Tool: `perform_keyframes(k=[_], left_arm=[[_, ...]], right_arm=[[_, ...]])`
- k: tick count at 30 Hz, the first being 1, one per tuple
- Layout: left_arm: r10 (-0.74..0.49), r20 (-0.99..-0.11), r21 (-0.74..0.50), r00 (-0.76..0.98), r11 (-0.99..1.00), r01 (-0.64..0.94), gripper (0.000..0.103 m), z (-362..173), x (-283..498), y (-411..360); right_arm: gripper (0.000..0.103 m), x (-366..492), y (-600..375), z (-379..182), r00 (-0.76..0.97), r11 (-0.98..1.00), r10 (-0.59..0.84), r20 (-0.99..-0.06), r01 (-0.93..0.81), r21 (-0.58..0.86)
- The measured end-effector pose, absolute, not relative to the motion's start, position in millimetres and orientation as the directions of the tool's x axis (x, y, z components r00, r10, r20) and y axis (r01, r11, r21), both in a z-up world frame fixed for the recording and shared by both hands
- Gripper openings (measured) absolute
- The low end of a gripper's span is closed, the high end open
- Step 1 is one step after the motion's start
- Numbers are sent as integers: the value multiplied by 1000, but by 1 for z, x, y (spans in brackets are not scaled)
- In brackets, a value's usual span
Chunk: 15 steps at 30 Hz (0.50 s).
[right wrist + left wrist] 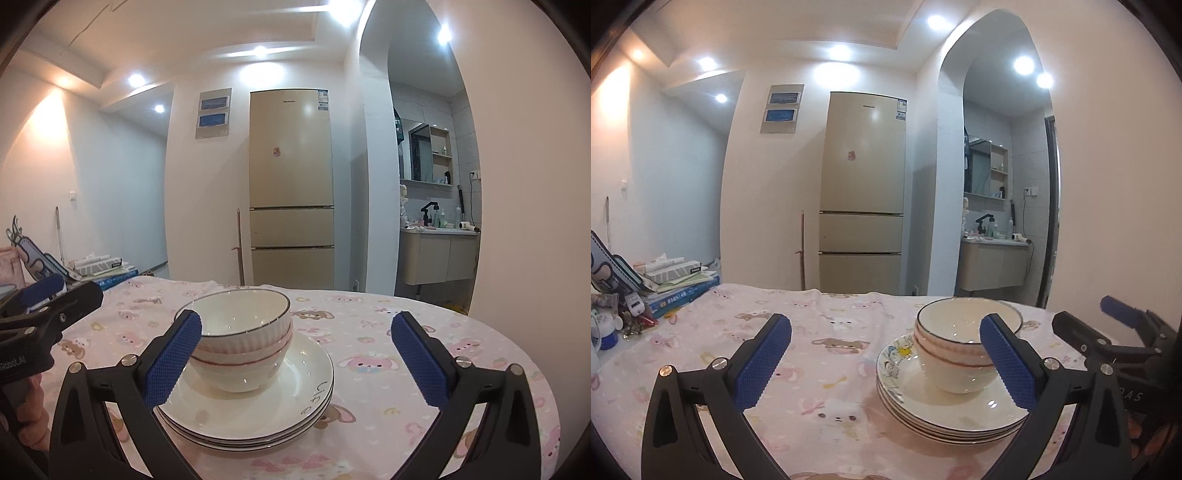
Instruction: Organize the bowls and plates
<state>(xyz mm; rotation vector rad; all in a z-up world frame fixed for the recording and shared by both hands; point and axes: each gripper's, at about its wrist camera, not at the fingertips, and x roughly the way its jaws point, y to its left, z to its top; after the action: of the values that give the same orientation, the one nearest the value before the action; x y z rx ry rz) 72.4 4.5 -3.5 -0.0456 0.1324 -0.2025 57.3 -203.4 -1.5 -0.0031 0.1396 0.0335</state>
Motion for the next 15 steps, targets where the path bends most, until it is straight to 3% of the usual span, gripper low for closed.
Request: perform_keyframes(k=[9, 15], left_arm=[[-206, -173, -46, 963, 978, 202, 103, -19, 82, 2], [-163, -251, -49, 954, 987, 156, 103, -26, 98, 4]], right_arm=[[103, 60, -201, -12, 980, 998, 44, -192, -50, -23], [103, 71, -206, -18, 964, 999, 43, -261, -45, -3]])
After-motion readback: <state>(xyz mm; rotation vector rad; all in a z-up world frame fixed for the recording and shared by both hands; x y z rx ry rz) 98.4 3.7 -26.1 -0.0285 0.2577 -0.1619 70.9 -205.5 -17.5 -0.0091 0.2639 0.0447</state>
